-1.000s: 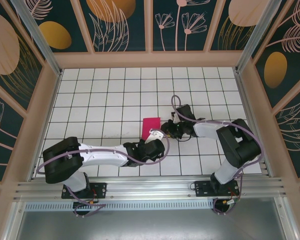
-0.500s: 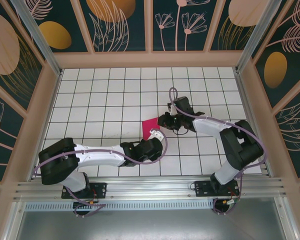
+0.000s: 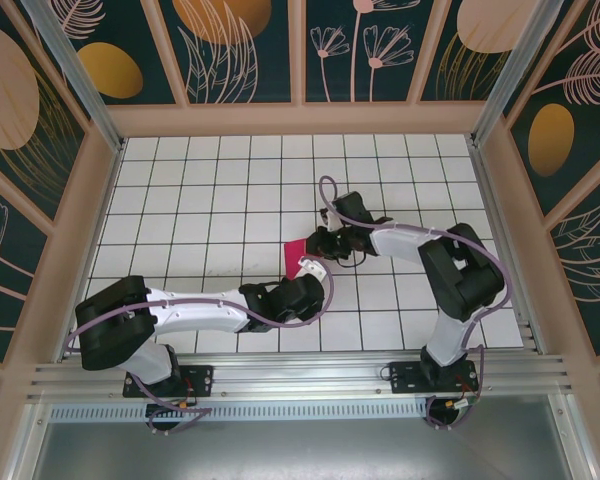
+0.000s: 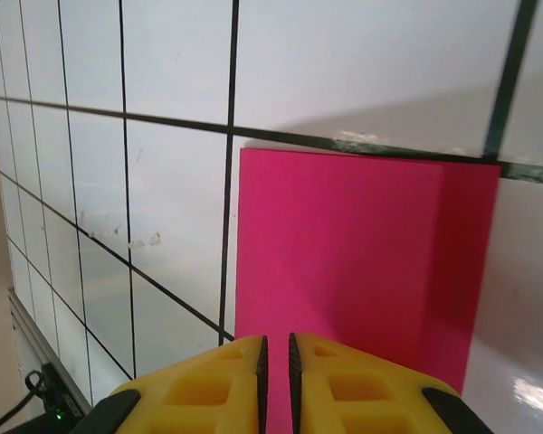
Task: Fold a paper plane with a square sheet of paper (pick it up from the middle)
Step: Third fold the triangle at the center of the table.
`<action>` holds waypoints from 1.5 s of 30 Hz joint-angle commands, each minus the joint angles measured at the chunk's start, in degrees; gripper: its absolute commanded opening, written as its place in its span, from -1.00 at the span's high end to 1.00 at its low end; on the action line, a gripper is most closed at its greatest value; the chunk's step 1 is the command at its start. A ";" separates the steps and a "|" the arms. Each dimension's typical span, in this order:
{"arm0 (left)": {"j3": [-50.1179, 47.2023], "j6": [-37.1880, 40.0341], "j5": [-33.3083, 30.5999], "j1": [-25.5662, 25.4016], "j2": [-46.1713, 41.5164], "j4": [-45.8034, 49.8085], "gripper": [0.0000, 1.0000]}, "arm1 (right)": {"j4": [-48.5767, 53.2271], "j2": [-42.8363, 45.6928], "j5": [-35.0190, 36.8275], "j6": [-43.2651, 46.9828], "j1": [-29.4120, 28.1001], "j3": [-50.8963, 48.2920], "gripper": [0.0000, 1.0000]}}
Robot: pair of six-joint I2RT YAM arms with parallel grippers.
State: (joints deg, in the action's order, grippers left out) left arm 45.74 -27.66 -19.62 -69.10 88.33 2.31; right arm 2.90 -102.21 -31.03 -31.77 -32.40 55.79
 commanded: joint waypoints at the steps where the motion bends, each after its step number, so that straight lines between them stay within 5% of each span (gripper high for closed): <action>1: -0.49 -0.89 0.88 0.37 -0.48 -0.72 1.00 | 2.21 -2.00 -0.86 2.48 -0.48 2.56 0.63; 28: -4.13 -2.57 9.57 7.23 -0.35 -3.51 1.00 | 11.34 -10.93 5.98 8.04 -0.93 7.40 0.62; 45: -4.86 -1.36 7.49 11.61 0.76 -3.27 1.00 | 10.66 -10.64 6.26 7.45 -1.31 5.69 0.62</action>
State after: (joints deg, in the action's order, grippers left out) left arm 41.21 -29.61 -10.96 -58.33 88.44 -0.45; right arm 10.96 -110.85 -28.34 -25.34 -33.10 63.00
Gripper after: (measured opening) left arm 0.068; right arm 0.189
